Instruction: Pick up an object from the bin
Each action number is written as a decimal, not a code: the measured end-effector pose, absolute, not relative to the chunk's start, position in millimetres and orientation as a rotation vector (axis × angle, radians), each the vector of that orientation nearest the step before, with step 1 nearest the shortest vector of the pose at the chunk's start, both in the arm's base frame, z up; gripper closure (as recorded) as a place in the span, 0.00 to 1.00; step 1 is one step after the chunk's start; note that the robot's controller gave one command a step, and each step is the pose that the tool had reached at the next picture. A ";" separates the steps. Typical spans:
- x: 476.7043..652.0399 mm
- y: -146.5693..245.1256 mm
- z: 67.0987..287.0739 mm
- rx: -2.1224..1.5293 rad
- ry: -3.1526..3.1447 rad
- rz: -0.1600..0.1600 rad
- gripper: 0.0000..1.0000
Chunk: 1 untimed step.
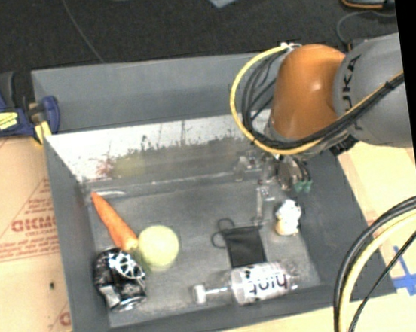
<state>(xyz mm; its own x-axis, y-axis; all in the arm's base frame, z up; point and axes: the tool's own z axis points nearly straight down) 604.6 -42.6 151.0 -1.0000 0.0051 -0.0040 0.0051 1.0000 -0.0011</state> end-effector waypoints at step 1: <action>590.6 -39.2 130.0 0.070 3.136 0.000 0.00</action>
Offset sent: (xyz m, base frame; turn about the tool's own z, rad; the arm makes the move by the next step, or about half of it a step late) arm -0.0200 0.0155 -0.0427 0.1528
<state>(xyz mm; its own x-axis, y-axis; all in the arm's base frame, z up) 590.6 -39.2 130.0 -0.9990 0.0446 -0.0052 0.0446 0.9990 -0.0001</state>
